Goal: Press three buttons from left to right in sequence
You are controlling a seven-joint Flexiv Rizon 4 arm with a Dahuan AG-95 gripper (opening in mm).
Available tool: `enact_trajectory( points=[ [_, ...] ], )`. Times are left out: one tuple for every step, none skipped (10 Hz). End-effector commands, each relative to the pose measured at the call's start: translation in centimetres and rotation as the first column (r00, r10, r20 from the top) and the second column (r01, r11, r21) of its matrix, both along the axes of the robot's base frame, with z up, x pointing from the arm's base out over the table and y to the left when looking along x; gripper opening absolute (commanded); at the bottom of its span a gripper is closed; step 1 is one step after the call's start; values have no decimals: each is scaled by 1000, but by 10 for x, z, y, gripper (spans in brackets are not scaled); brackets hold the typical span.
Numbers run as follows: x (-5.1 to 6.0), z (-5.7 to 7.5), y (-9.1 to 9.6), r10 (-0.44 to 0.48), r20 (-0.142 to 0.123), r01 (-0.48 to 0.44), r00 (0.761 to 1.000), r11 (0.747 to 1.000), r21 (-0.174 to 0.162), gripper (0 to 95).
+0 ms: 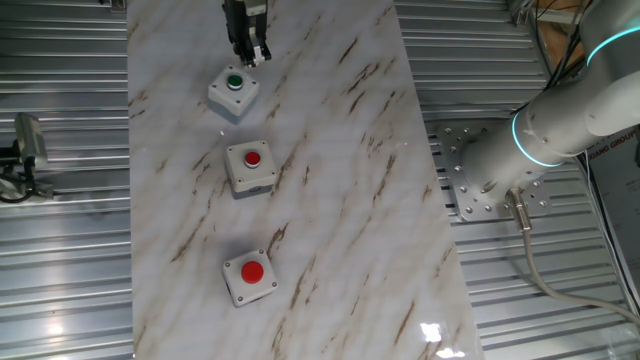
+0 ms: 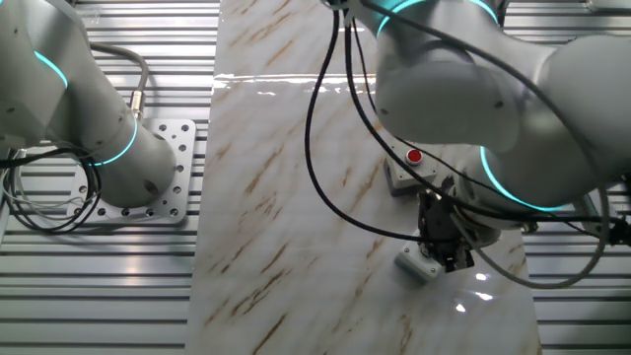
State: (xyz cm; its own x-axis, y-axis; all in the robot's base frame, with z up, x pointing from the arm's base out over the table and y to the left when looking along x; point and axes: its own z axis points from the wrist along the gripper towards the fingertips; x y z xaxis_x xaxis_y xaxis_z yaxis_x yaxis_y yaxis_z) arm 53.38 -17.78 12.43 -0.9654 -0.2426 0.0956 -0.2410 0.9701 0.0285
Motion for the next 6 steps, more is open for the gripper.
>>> enact_trajectory(
  points=[
    [-1, -2, 0, -7, 8, 7, 1000, 1000, 0, 0],
    [-3, -3, 0, -15, 12, 15, 1000, 1000, 2, 0],
    [-7, -4, 1, -22, 18, 22, 1000, 1000, 2, 0],
    [-9, -6, 1, -28, 25, 28, 999, 1000, 2, 0],
    [-11, -7, 2, -33, 32, 33, 999, 999, 3, 0],
    [-14, -9, 2, -34, 40, 33, 999, 999, 4, 0]
  ],
)
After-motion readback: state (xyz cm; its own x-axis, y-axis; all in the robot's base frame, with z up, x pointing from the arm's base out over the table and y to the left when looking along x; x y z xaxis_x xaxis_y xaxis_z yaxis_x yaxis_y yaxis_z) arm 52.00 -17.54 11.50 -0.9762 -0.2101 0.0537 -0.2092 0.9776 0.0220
